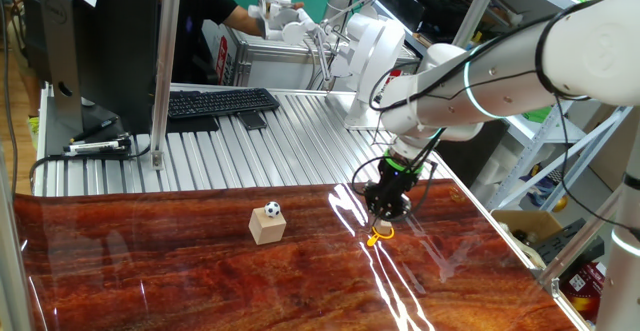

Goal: Attach the bubble ring to the ball

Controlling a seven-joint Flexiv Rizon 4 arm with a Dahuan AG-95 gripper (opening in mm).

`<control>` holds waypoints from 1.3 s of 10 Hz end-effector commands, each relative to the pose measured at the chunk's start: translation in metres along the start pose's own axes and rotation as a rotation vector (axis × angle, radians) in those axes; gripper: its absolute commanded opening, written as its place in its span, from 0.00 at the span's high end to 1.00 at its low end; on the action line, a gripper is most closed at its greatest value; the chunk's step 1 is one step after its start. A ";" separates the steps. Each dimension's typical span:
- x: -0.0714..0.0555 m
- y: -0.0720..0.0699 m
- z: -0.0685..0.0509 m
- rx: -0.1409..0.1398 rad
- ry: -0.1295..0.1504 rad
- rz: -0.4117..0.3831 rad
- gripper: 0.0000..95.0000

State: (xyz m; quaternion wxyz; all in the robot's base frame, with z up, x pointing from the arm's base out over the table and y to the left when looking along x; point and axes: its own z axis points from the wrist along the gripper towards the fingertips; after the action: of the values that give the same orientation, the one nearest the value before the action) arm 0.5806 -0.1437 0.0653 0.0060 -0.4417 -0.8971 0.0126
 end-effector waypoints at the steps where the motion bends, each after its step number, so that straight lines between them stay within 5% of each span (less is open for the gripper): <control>1: -0.003 0.001 0.005 0.003 -0.001 0.011 1.00; 10: -0.008 0.008 0.028 0.030 -0.006 0.065 1.00; 11: -0.009 0.008 0.030 0.032 -0.005 0.072 0.80; 13: -0.010 0.009 0.036 0.034 -0.004 0.087 0.80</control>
State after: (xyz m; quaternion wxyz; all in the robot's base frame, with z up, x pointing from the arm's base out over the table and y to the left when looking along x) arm 0.5938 -0.1468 0.0277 0.0116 -0.4814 -0.8759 0.0297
